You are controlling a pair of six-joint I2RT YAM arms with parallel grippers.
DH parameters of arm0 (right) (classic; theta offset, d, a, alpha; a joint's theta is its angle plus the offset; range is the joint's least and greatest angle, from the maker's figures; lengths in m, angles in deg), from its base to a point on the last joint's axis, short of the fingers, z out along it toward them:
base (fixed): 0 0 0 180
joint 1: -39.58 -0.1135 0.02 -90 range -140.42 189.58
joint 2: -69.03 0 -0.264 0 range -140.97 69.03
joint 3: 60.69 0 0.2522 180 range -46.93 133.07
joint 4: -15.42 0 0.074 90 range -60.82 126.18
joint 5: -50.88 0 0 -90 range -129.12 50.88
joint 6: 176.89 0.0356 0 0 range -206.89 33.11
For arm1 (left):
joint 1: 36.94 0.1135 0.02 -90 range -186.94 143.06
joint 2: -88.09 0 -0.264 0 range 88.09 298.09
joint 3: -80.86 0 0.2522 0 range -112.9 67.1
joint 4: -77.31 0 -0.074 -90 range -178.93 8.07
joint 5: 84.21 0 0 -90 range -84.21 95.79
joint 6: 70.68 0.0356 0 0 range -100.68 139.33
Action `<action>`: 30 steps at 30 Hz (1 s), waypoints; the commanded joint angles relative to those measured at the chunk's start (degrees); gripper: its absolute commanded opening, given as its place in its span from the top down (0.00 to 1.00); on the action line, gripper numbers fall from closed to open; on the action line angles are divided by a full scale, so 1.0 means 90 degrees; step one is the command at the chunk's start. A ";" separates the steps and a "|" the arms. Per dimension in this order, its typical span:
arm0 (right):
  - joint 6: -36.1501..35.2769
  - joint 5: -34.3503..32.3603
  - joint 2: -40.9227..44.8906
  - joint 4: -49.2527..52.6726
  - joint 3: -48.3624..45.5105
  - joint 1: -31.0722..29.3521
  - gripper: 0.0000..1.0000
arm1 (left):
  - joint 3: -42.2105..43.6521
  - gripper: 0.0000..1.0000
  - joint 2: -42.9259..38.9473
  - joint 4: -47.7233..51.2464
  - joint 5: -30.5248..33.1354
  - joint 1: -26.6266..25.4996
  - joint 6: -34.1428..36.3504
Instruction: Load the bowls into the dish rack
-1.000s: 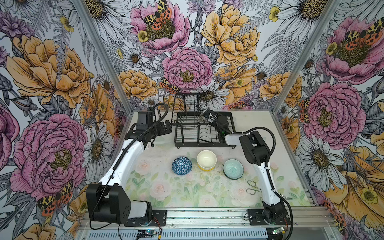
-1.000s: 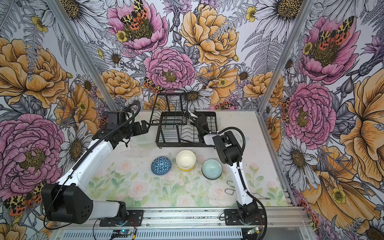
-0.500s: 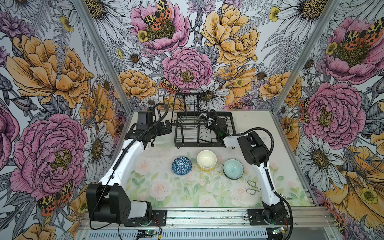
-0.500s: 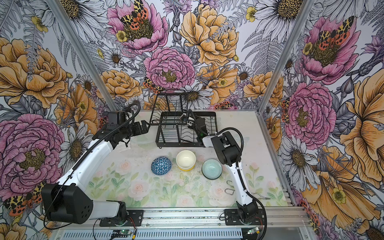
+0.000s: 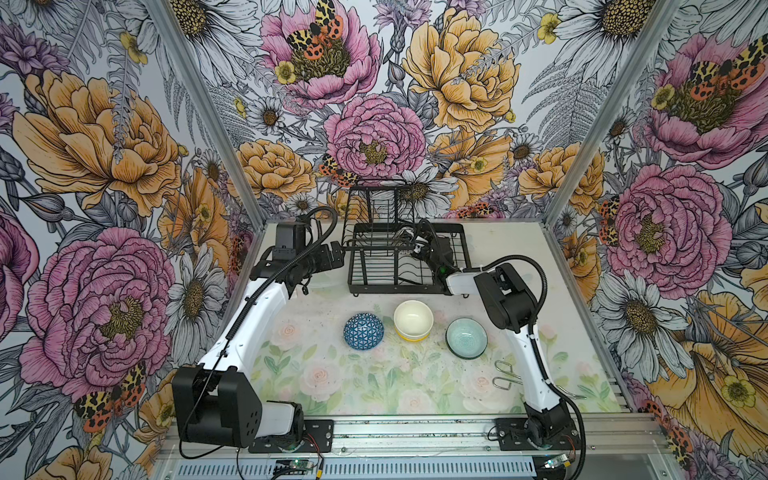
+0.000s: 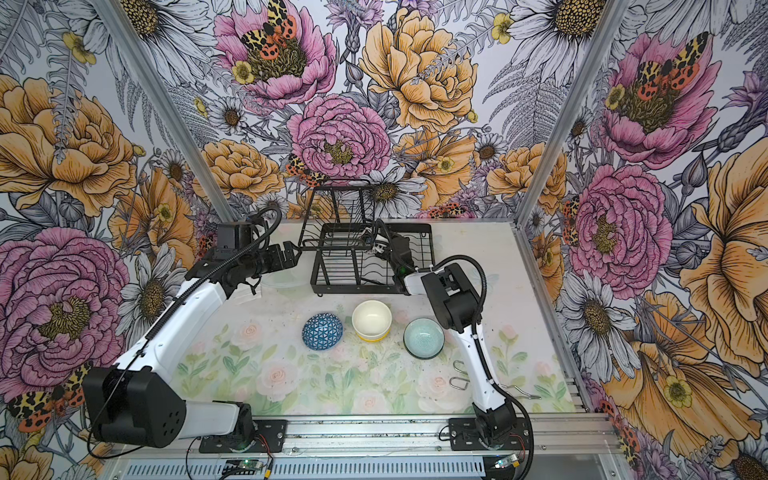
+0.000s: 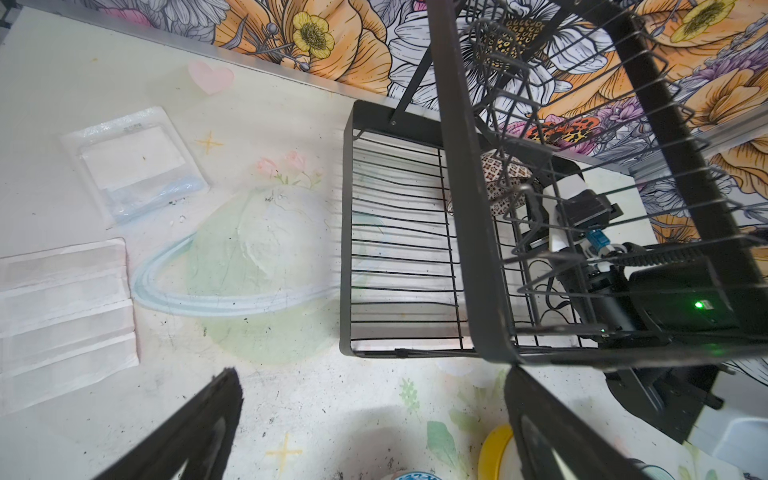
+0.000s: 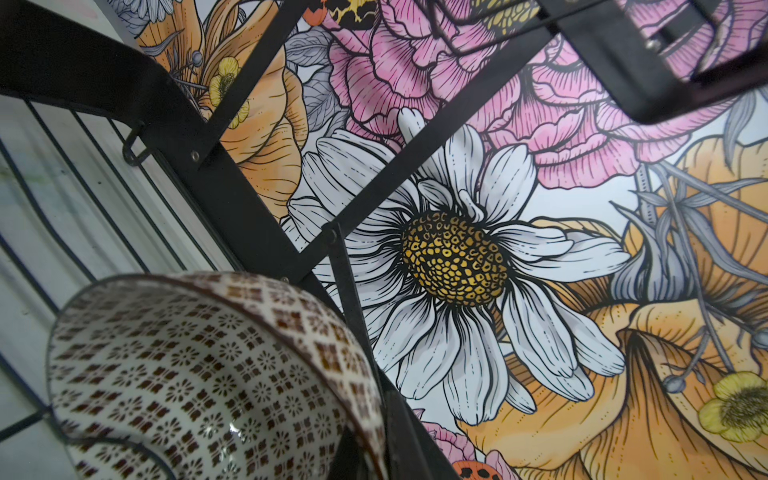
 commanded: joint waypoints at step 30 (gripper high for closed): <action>0.1054 -0.0455 0.2063 0.0159 -0.1801 -0.0207 0.01 | 0.0241 0.01 -0.0288 -0.0168 0.0255 0.0256 -0.0217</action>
